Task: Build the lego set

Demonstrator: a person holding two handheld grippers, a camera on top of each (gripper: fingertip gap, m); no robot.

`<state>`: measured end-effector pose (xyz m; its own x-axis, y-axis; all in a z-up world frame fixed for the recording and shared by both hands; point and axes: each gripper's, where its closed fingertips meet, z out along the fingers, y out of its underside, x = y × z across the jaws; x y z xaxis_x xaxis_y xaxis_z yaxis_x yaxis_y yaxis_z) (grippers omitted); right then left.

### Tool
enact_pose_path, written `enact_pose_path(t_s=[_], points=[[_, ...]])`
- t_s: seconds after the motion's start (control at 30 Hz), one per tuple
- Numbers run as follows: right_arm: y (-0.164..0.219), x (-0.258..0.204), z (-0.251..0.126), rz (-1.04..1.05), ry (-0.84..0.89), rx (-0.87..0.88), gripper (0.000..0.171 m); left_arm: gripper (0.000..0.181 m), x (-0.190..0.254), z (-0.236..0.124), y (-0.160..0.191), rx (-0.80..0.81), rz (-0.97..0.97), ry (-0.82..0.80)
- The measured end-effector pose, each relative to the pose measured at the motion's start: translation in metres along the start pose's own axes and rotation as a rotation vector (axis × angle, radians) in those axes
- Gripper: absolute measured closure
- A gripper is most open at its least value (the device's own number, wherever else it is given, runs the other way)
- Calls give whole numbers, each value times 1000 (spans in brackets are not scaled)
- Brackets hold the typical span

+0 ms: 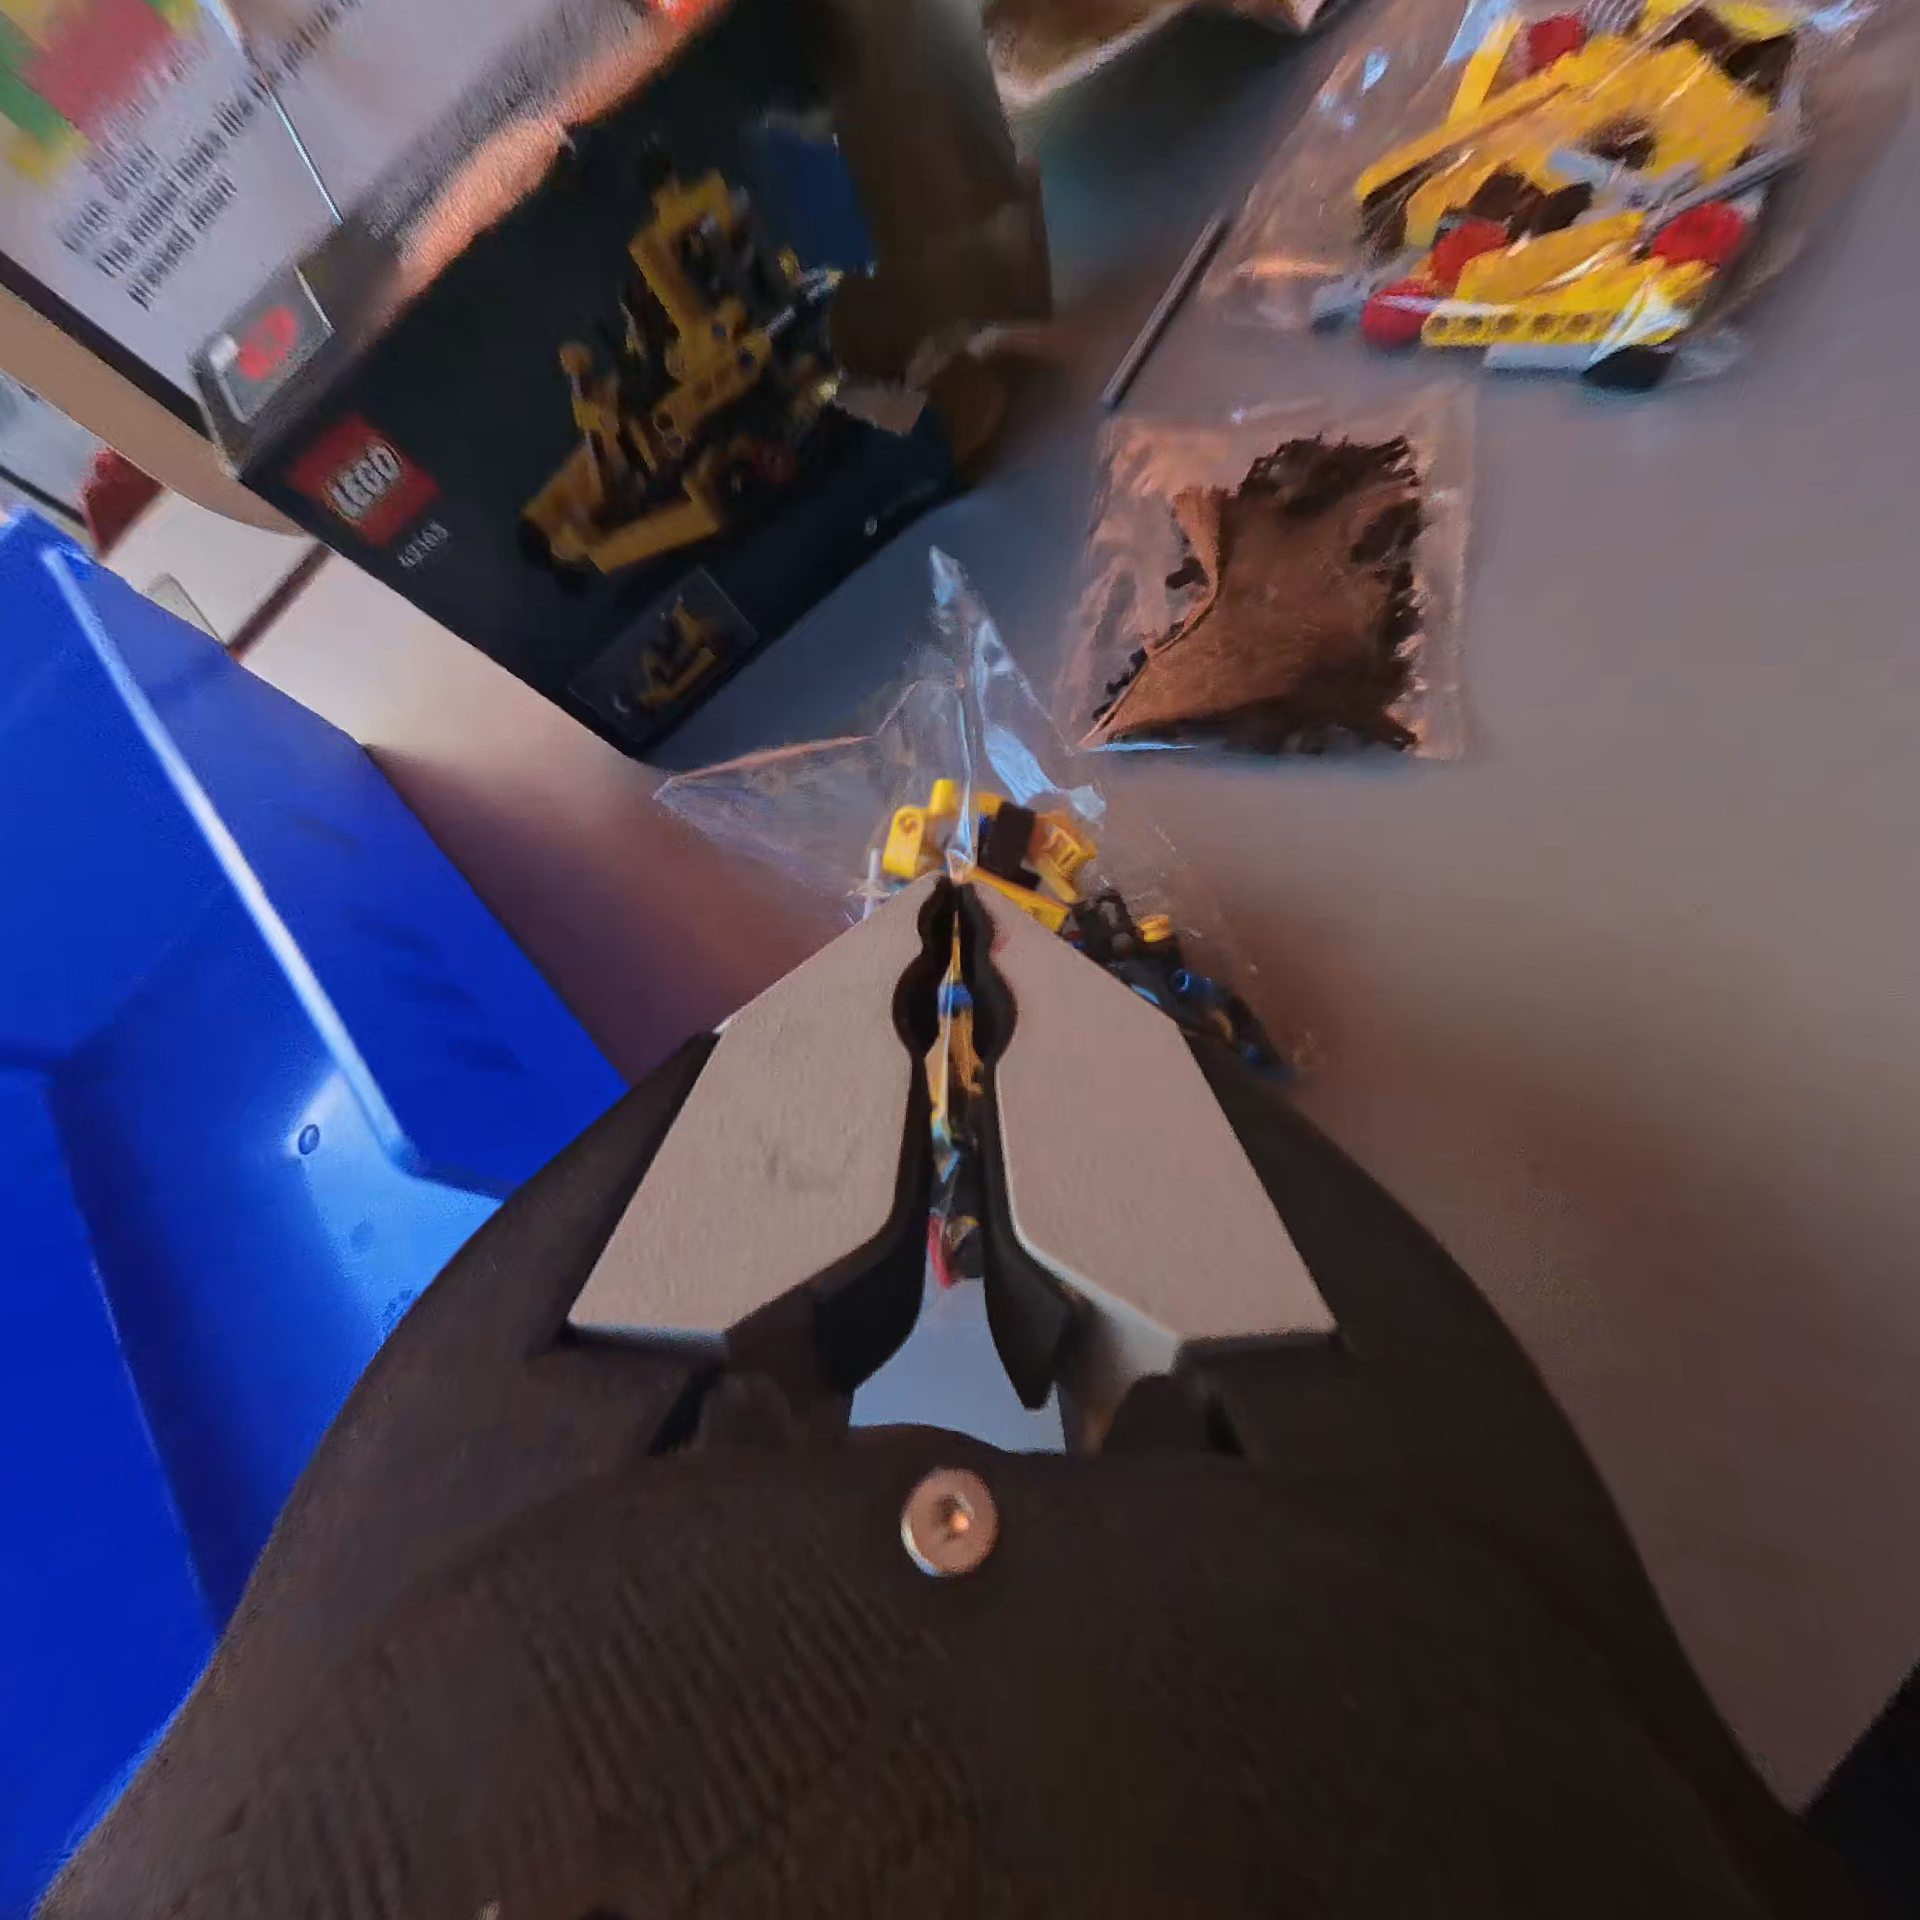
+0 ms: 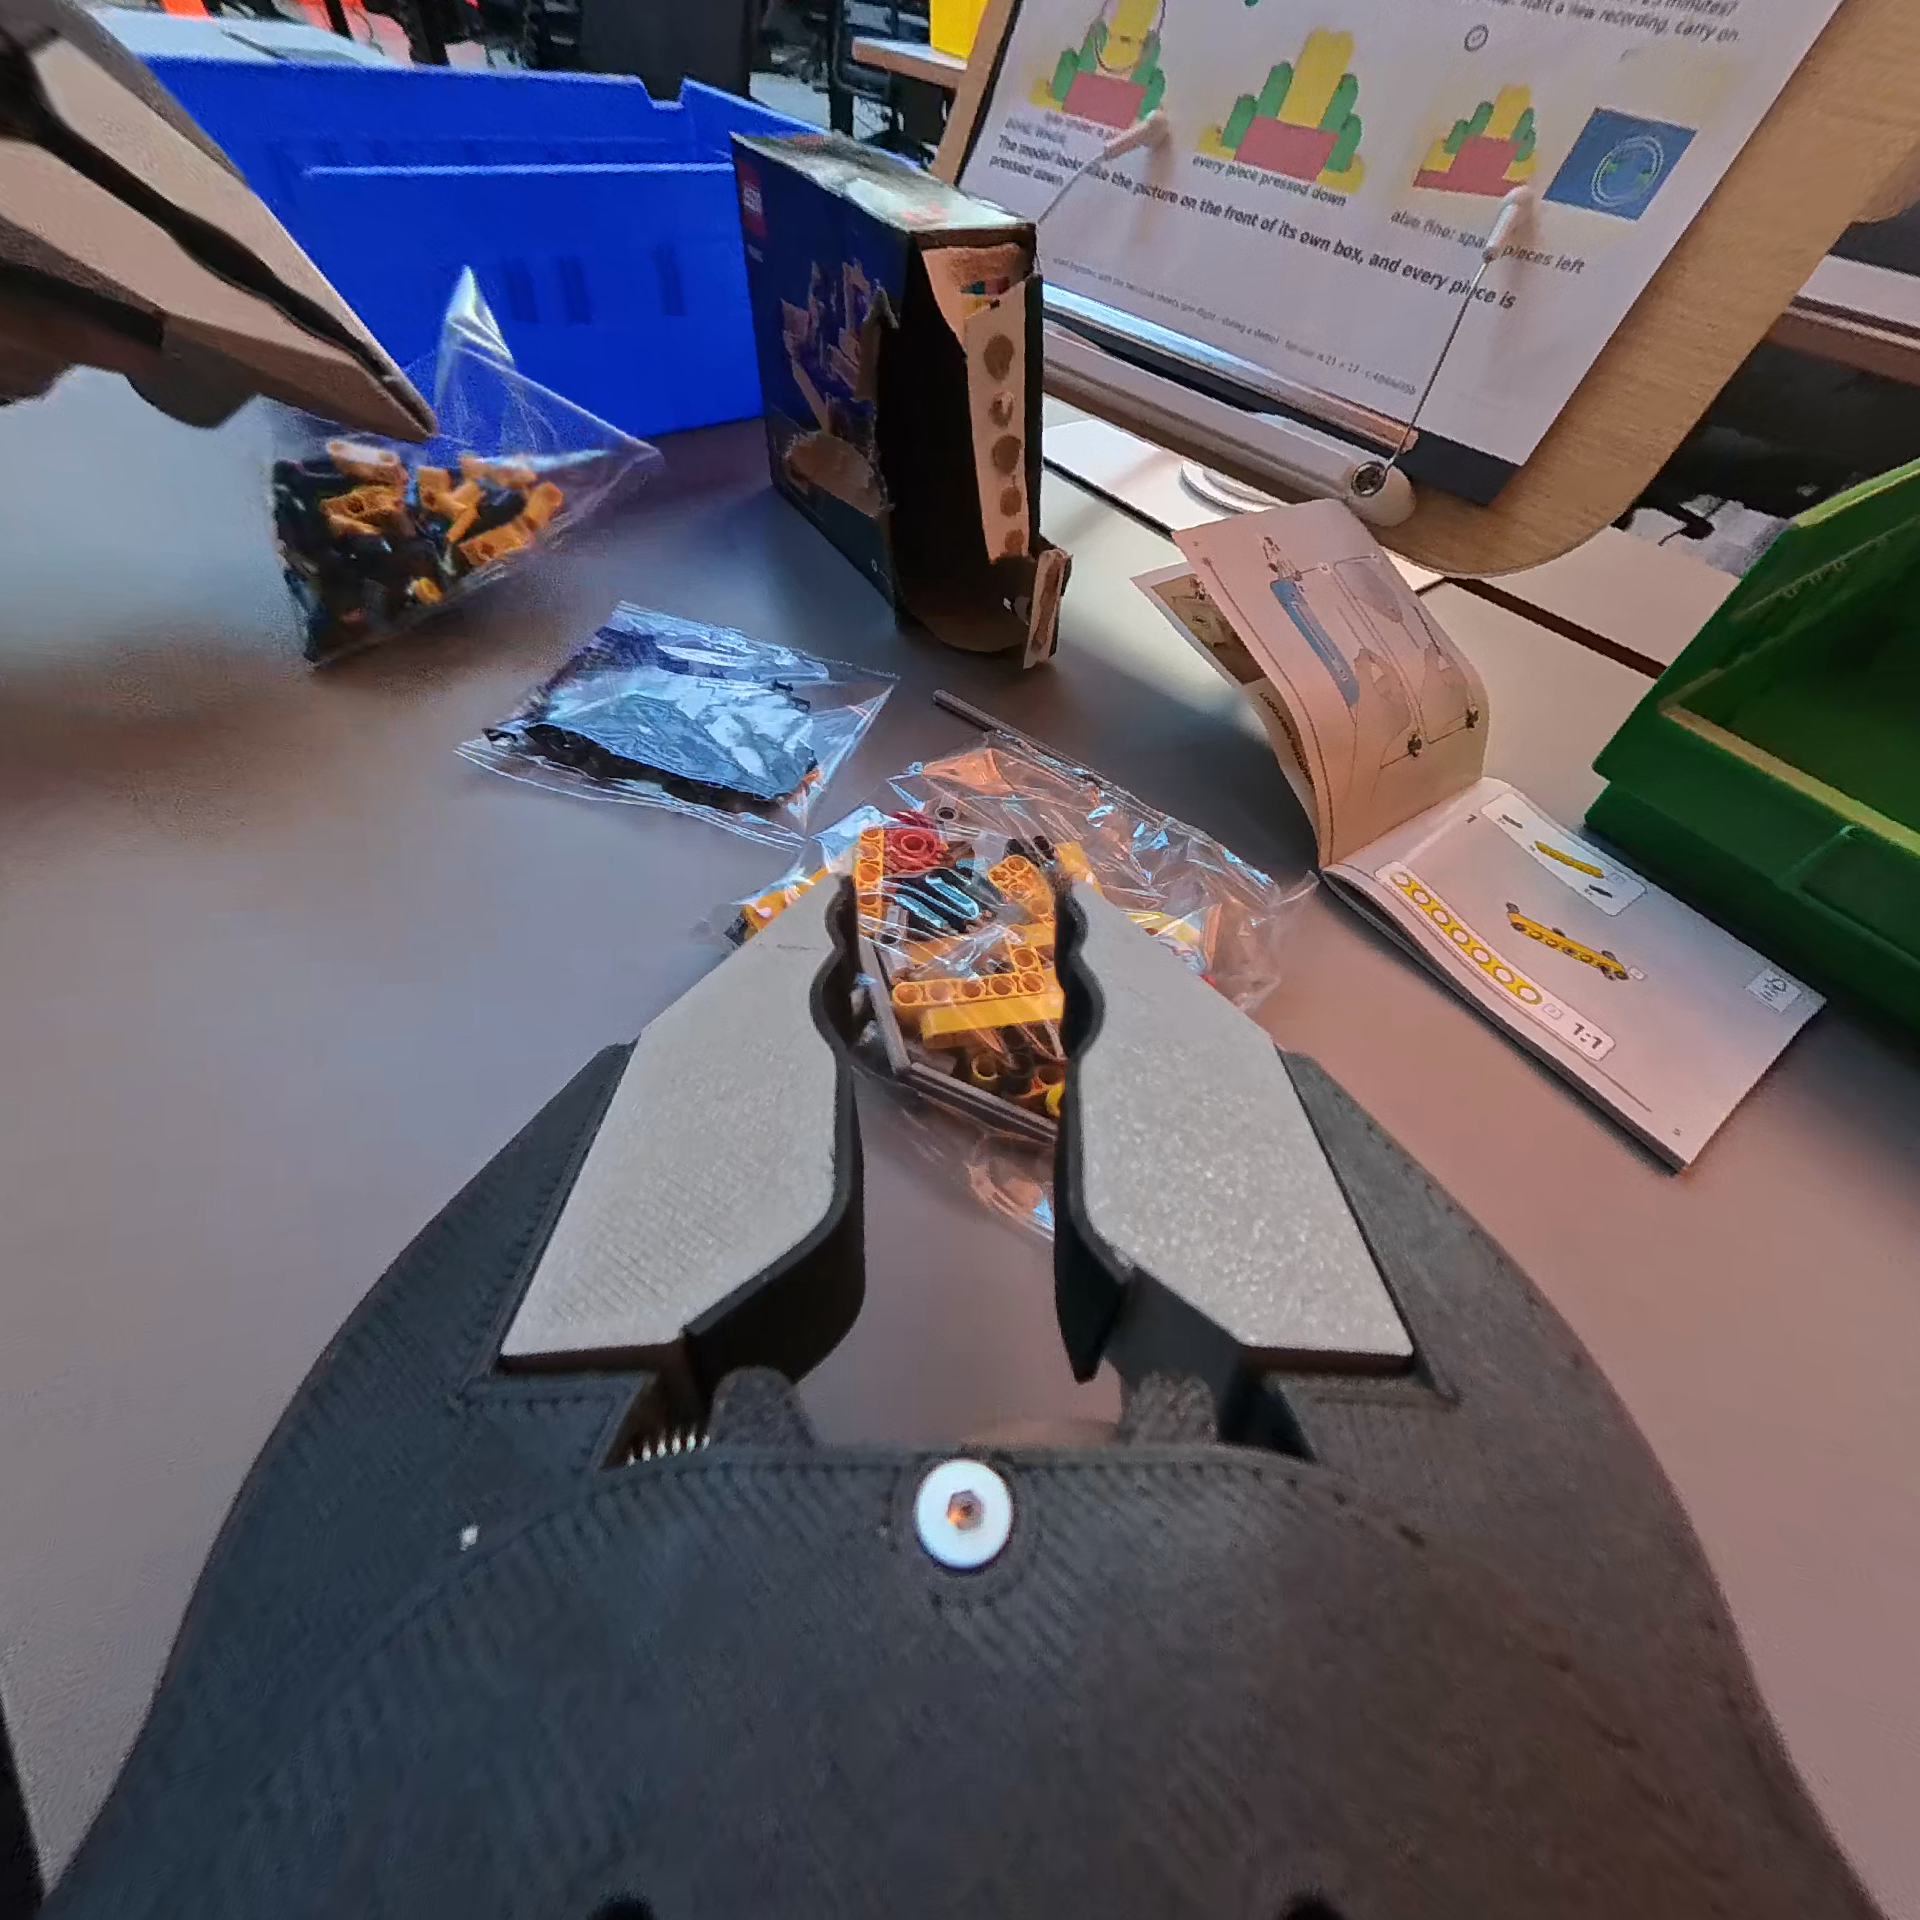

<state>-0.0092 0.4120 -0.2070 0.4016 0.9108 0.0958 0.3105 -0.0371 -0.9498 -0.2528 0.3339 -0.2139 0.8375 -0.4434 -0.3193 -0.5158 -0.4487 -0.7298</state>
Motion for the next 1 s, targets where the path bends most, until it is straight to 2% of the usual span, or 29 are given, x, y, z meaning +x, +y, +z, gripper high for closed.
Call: enact_pose_path(t_s=[0.03, 0.1, 0.23, 0.27, 0.33, 0.4, 0.47, 0.53, 0.6, 0.63, 0.77, 0.83, 1.0], points=[[-3, -3, 0, 8, -20, 19, 137, 181, 2, -4, -1, 24, 5, -3], [-12, -16, 1, 32, -98, 58, 136, 181, 16, -15, -11, 143, 69, 40], [-31, -73, 6, 25, -389, 94, 131, 181, 55, -48, -30, 435, 159, 197], [-36, -89, 6, 2, -469, 103, 133, 181, 63, -57, -34, 506, 156, 238], [-47, -114, 9, -76, -580, 135, 150, 181, 75, -70, -40, 605, 102, 348], [-58, -130, 17, -149, -643, 160, 155, 181, 79, -76, -45, 674, 44, 402], [-67, -148, 24, -158, -726, 148, 152, 181, 81, -75, -46, 687, -7, 440], [-75, -164, 34, -139, -788, 128, 135, 181, 85, -73, -49, 698, -25, 459], [-78, -171, 46, -161, -787, 126, 128, 181, 88, -66, -49, 673, -35, 461], [-80, -175, 49, -172, -794, 146, 130, 181, 88, -61, -48, 649, -40, 448], [-73, -177, 56, -161, -802, 151, 163, 181, 85, -48, -42, 580, -76, 398], [-70, -173, 58, -196, -762, 146, 169, 181, 84, -45, -39, 538, -75, 384], [-80, -161, 57, -340, -570, 245, 171, 161, 60, -47, -36, 449, -199, 346]])
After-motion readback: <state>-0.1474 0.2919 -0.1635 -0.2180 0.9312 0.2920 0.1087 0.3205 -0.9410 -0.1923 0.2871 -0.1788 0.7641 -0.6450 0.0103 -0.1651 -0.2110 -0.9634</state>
